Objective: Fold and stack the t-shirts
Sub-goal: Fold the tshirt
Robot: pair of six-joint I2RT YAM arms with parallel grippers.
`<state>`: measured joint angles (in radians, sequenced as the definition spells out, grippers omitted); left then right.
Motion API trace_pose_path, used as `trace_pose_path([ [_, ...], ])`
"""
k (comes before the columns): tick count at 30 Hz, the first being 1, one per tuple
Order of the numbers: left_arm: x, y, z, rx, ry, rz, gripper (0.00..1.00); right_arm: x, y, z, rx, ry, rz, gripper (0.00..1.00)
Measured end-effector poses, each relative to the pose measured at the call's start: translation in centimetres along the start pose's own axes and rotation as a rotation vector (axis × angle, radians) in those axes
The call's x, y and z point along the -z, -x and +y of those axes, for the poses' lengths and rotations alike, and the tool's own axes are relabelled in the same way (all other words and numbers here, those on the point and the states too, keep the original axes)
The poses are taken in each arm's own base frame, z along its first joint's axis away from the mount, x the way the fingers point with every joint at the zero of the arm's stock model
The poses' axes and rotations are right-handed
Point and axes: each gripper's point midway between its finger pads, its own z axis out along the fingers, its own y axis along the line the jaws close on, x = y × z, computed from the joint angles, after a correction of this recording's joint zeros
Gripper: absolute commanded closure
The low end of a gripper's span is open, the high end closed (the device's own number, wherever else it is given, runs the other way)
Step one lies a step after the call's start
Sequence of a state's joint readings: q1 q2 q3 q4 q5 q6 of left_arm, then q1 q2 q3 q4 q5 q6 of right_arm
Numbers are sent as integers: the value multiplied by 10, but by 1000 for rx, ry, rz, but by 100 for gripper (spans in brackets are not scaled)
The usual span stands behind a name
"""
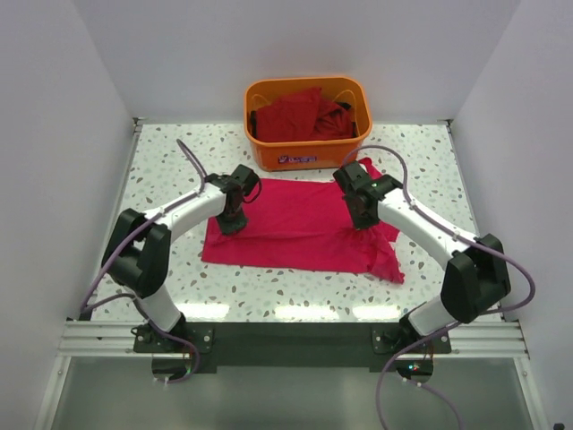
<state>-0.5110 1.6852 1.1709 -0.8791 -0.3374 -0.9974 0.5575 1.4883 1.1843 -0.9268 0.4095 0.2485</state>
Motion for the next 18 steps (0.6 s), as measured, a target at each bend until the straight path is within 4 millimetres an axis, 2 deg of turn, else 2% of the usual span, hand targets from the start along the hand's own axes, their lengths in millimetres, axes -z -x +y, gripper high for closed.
trace_pose_path([
  [2, -4, 7, -4, -12, 0, -5, 66, -8, 9, -1, 12, -5, -2, 100],
  [3, -7, 11, -7, -15, 0, -9, 55, -13, 14, -2, 17, -9, -1, 96],
  [4, -10, 16, -10, -19, 0, -13, 43, -19, 19, -2, 23, -11, -3, 89],
  [5, -14, 21, -13, -21, 0, -17, 30, -26, 25, -1, 28, -15, -7, 73],
  [6, -17, 26, -14, -22, 1, -21, 20, -33, 30, -2, 32, -25, -10, 70],
  [7, -20, 32, -15, -14, 2, -28, 12, -40, 35, -4, 45, -44, -14, 62],
  [8, -21, 35, -14, -7, 1, -31, 1, -48, 39, -6, 52, -64, -14, 47],
  [10, -22, 45, -10, 9, 6, -45, 0, -60, 46, -12, 60, -98, -7, 35],
  [11, -22, 49, -8, 16, 8, -55, 0, -64, 50, -14, 60, -112, -2, 24],
  [12, -20, 53, -6, 22, 9, -65, 0, -67, 53, -17, 51, -127, -2, 22],
  [13, -18, 56, -4, 25, 8, -73, 0, -67, 57, -20, 43, -137, -5, 18],
  [14, -14, 59, -3, 30, 4, -85, 0, -67, 58, -21, 31, -142, -8, 6],
  [15, -10, 62, -3, 35, -2, -98, 0, -64, 58, -24, 10, -151, -13, 1],
  [18, 9, 70, -2, 56, -45, -141, 0, -49, 55, -28, -62, -146, -37, 1],
])
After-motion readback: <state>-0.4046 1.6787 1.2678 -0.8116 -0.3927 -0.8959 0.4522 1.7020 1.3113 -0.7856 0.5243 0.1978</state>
